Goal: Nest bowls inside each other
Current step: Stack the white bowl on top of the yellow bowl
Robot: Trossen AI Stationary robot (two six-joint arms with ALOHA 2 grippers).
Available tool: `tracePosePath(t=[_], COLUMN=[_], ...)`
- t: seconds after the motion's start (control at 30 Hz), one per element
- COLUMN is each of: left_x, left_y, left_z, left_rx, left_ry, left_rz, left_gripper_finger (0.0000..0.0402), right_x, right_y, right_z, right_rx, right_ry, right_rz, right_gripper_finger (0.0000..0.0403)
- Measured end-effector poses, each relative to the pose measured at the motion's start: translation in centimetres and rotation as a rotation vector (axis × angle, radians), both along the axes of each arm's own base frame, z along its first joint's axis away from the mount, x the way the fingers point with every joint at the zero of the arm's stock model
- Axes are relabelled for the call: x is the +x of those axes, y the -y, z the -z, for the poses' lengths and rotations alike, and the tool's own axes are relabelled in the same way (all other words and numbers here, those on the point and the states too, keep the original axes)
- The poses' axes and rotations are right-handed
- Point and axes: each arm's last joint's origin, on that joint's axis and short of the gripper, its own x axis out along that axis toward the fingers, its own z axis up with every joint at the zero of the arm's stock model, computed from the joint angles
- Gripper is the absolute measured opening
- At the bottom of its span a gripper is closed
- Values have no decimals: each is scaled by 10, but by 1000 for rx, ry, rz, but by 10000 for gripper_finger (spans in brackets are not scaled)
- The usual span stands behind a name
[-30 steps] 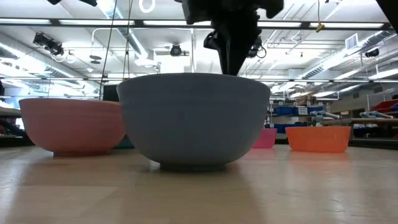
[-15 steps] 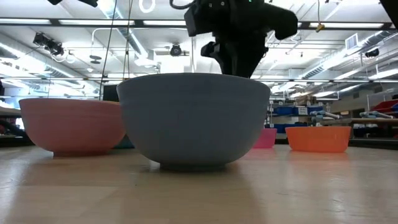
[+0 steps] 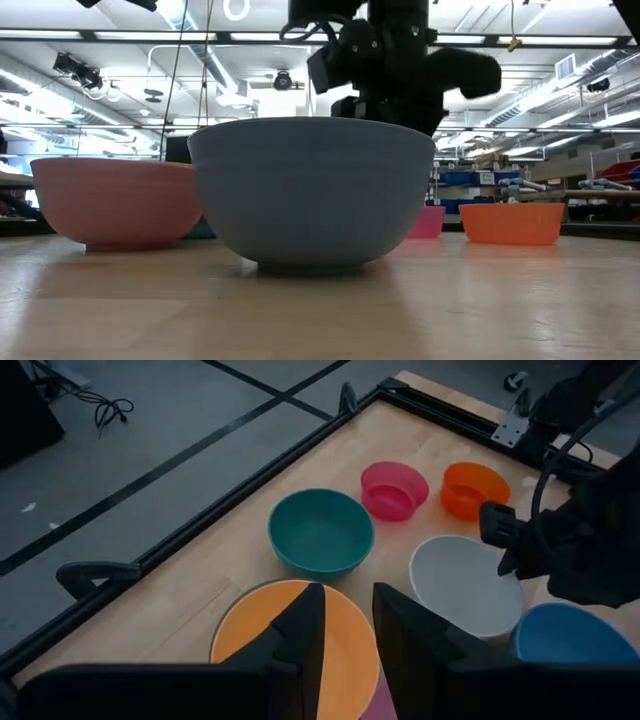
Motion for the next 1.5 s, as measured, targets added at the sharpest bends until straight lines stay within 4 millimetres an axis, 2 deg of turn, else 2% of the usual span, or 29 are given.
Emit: tracePosePath(t=[0.23, 0.4, 0.6, 0.7, 0.87, 1.0, 1.07, 1.23, 1.5], left_x=[0, 0, 0, 0, 0, 0, 0, 0, 1], left_y=[0, 0, 0, 0, 0, 0, 0, 0, -1], left_z=[0, 0, 0, 0, 0, 0, 0, 0, -1], left_rx=[-1, -2, -2, -2, -1, 3, 8, 11, 30], left_ry=[1, 1, 2, 2, 2, 2, 4, 4, 7], left_rz=[-1, -1, -2, -2, -2, -5, -10, -13, -13], left_gripper_finger=[97, 97, 97, 97, 97, 97, 97, 97, 97], right_x=[1, -3, -11, -15, -13, 1, 11, 34, 67], right_y=[3, 10, 10, 5, 1, 7, 14, 40, 76], right_z=[16, 22, 17, -1, -53, -95, -109, -118, -106], right_rx=[-60, -69, -114, -142, -102, -19, 47, 166, 314], right_ry=[48, 1, -41, 6, 264, 595, 747, 952, 1159], right_rz=[7, 12, 30, 20, 53, 86, 92, 107, 146], right_gripper_finger=[76, 9, 2, 1, 1, 0, 0, 0, 0])
